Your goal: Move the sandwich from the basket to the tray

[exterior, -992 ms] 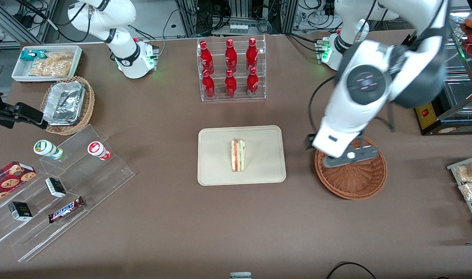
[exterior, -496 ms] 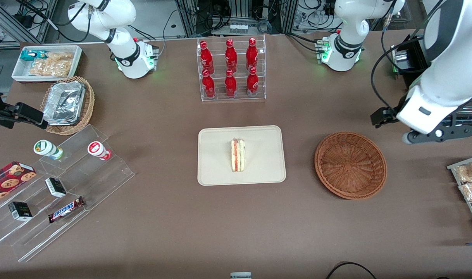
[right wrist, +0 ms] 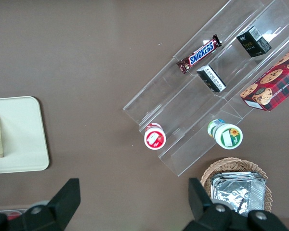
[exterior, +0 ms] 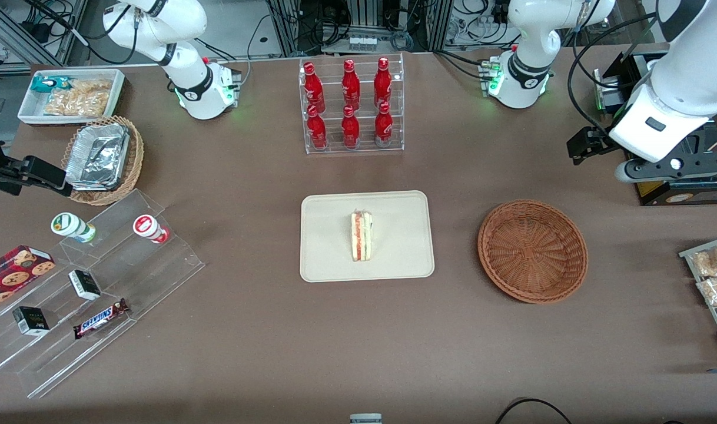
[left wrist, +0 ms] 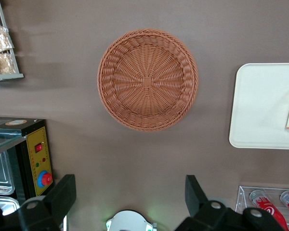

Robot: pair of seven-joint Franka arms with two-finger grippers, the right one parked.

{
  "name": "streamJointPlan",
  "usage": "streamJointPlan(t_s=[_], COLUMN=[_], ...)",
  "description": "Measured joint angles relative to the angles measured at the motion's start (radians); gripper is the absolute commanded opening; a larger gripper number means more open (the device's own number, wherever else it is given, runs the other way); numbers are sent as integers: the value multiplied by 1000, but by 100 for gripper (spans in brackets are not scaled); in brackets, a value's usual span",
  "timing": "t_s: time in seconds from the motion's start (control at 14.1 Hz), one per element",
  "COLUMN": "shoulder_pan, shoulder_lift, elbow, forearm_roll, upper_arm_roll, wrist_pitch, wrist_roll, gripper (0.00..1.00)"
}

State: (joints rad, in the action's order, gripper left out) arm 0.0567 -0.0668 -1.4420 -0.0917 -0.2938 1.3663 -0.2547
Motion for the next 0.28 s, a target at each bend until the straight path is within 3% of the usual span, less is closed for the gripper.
streamJointPlan(t_s=[0.28], shoulder_pan=[13], shoulder_lift=[0], elbow=[-8], forearm_roll=[47], upper_arm_roll=[11], wrist_pitch=[0], wrist_roll=[3], gripper=[100])
